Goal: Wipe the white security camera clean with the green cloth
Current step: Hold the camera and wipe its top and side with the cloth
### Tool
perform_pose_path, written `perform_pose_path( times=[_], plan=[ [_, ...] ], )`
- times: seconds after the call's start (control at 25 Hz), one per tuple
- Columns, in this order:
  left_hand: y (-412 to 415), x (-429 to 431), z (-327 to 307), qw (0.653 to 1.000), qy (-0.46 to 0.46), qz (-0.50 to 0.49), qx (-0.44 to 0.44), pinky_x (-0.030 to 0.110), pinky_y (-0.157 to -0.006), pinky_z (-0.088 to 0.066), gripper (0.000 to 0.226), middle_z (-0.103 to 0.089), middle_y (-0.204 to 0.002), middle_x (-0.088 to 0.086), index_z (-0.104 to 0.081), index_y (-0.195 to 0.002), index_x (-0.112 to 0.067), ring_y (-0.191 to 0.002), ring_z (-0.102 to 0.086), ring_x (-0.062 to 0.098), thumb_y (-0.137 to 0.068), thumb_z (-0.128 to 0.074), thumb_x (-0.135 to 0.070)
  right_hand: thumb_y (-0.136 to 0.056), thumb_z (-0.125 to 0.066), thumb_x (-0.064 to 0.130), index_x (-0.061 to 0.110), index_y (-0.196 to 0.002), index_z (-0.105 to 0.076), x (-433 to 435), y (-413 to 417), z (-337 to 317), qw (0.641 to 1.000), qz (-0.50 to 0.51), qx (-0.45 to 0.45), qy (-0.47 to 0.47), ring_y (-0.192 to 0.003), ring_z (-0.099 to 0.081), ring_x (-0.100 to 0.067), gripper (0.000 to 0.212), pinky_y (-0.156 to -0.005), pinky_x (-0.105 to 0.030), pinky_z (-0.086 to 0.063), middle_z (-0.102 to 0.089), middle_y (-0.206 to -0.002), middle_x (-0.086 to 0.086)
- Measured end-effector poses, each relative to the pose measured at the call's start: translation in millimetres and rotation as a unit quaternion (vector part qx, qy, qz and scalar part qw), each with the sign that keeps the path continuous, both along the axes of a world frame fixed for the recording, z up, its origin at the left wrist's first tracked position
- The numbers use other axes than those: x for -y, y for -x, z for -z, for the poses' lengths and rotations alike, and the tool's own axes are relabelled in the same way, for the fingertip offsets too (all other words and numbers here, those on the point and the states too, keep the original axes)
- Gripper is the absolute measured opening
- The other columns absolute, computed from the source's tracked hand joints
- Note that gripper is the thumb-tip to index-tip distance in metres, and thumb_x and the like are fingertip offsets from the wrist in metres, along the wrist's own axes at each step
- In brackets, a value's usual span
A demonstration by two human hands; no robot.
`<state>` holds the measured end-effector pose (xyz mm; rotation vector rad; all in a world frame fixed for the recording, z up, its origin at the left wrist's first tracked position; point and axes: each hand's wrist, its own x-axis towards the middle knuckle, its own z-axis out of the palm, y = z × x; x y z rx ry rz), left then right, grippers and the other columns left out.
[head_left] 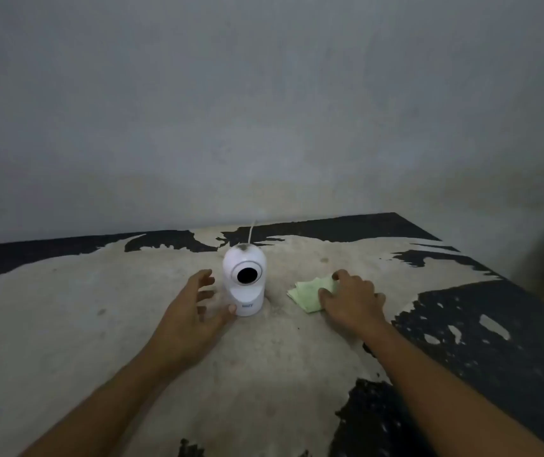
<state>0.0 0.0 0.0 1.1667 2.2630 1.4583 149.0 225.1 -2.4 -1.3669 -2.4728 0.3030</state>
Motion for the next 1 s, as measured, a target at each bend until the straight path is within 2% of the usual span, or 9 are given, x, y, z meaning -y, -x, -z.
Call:
perform_pose_path(
  times=[0.12,0.24,0.32,0.44,0.52,0.68,0.76,0.88,1.0],
  plan=[
    [3,-9,7,1.0,-0.02,-0.016,-0.005,0.029,-0.091,-0.044,0.078,-0.045,-0.134,-0.007,-0.025,-0.135,-0.029,-0.111,-0.048,0.008,-0.07,-0.065,-0.048,-0.086,-0.054,0.045,0.019,-0.124,-0.045,-1,7,6,0.999,0.023,-0.013,-0.033,-0.114,-0.047,-0.028,0.047,-0.093,-0.044,-0.034,-0.058,-0.122,-0.007],
    [1,-15,10,0.999,-0.022,-0.003,-0.026,0.029,-0.088,-0.043,0.073,-0.043,-0.125,-0.018,-0.026,-0.133,-0.033,-0.108,-0.046,0.005,-0.073,-0.065,-0.048,-0.086,-0.06,0.029,0.017,-0.121,-0.05,-7,13,9,0.995,0.022,-0.096,0.016,-0.108,-0.052,-0.027,0.038,-0.091,-0.04,-0.038,-0.062,-0.115,-0.006],
    [0,-19,9,0.999,-0.033,0.0,-0.036,0.026,-0.085,-0.043,0.069,-0.043,-0.121,-0.02,-0.029,-0.131,-0.034,-0.106,-0.047,0.005,-0.074,-0.065,-0.046,-0.085,-0.062,0.018,0.015,-0.108,-0.057,-9,14,8,0.982,-0.009,-0.186,0.04,-0.091,-0.058,-0.02,0.024,-0.079,-0.03,-0.049,-0.065,-0.105,-0.006],
    [1,-21,12,0.998,-0.044,0.0,-0.034,0.022,-0.083,-0.043,0.068,-0.044,-0.121,-0.018,-0.03,-0.131,-0.032,-0.106,-0.049,0.005,-0.074,-0.066,-0.043,-0.084,-0.066,0.01,0.016,-0.085,-0.06,-4,14,-1,0.96,-0.057,-0.267,0.057,-0.071,-0.054,-0.006,0.008,-0.056,-0.01,-0.04,-0.061,-0.082,0.003],
    [3,-21,13,0.999,-0.042,0.005,-0.031,0.019,-0.081,-0.042,0.067,-0.044,-0.121,-0.018,-0.031,-0.13,-0.032,-0.104,-0.049,0.004,-0.074,-0.066,-0.042,-0.082,-0.07,0.014,0.017,-0.079,-0.064,0,16,-7,0.944,-0.07,-0.306,0.097,-0.074,-0.058,-0.01,0.008,-0.06,-0.018,-0.047,-0.062,-0.077,0.008],
    [6,-20,12,0.999,-0.034,0.008,-0.032,0.016,-0.082,-0.039,0.064,-0.042,-0.119,-0.022,-0.03,-0.128,-0.035,-0.103,-0.045,-0.001,-0.075,-0.065,-0.041,-0.078,-0.077,0.024,0.012,-0.082,-0.076,9,24,-16,0.881,-0.067,-0.375,0.282,-0.081,-0.072,-0.02,0.013,-0.083,-0.042,-0.058,-0.076,-0.081,-0.004],
    [6,-20,12,0.999,-0.031,0.013,-0.036,0.021,-0.088,-0.039,0.062,-0.041,-0.12,-0.022,-0.03,-0.129,-0.034,-0.108,-0.044,0.0,-0.076,-0.063,-0.04,-0.078,-0.076,0.019,0.014,-0.088,-0.077,16,28,-18,0.868,-0.087,-0.383,0.303,-0.082,-0.073,-0.019,0.012,-0.084,-0.041,-0.058,-0.077,-0.085,-0.005],
    [7,-22,12,0.999,-0.032,0.01,-0.039,0.021,-0.09,-0.038,0.06,-0.041,-0.12,-0.021,-0.029,-0.13,-0.032,-0.108,-0.044,0.001,-0.079,-0.06,-0.037,-0.078,-0.076,0.012,0.023,-0.105,-0.07,33,32,-20,0.847,-0.115,-0.434,0.283,-0.082,-0.073,-0.014,0.029,-0.077,-0.032,-0.059,-0.076,-0.092,-0.002],
    [9,-23,15,0.999,-0.036,0.005,-0.032,0.016,-0.086,-0.039,0.057,-0.042,-0.12,-0.022,-0.029,-0.129,-0.033,-0.106,-0.046,0.001,-0.081,-0.059,-0.035,-0.076,-0.078,0.011,0.021,-0.093,-0.071,52,39,-18,0.813,-0.108,-0.503,0.274,-0.078,-0.072,-0.01,0.021,-0.071,-0.025,-0.057,-0.077,-0.084,0.002]
  ],
)
